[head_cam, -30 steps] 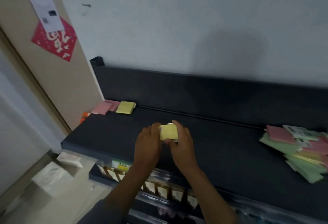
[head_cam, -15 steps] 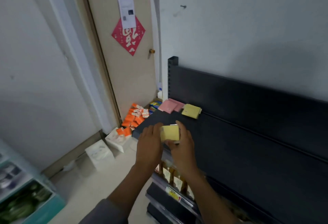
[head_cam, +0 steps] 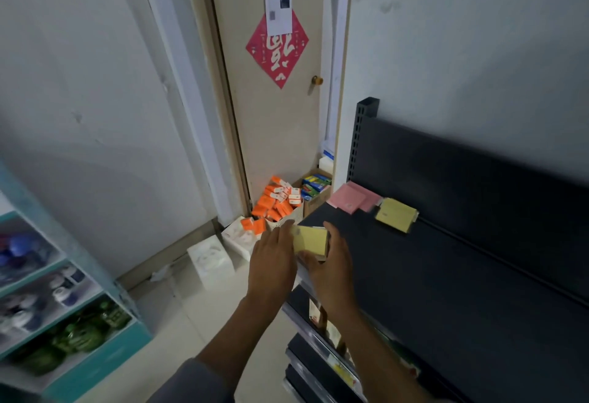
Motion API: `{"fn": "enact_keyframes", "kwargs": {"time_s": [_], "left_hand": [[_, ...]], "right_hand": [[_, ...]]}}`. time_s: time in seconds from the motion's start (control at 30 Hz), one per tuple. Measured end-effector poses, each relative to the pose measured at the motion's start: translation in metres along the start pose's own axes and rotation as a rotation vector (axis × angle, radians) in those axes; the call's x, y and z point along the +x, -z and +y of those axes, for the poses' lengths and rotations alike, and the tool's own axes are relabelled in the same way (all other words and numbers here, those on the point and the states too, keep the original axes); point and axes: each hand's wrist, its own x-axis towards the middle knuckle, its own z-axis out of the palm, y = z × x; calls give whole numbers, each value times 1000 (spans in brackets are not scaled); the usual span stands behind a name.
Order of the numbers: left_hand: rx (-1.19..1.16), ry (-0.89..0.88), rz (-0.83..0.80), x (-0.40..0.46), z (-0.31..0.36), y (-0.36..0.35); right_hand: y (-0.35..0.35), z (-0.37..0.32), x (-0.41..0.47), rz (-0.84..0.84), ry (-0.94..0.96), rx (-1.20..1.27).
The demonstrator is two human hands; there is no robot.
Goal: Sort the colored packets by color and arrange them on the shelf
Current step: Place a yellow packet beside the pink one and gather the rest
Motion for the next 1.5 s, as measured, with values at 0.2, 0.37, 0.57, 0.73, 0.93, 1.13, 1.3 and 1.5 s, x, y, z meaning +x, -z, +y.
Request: {"fn": "enact_keyframes", "kwargs": {"time_s": [0.2,0.37,0.57,0.73,0.93,1.13,1.3,1.5], "left_hand": [[14,-9,-17,44,6,-14],[13,-37,-74,68,31,-29],[16,-222,-97,98,67,-62],[4,-372,-155,118,97,-86],[-96,-457,-226,143,115,-111],[-76,-503,-299,160,111,-129],[-131,-521,-320,165,105,-131],[-167,-596,-315,169,91,-128]], "right_hand": [[4,4,42,29,-10,12],[34,32,59,108,-48,-12],[70,56,79,211,-98,-50],[107,60,100,320,-99,-129],[125,80,130,387,-115,-239],[123,80,125,437,-114,-280],[119,75,120,523,-114,-276],[101,73,115,616,-155,-349]]}}
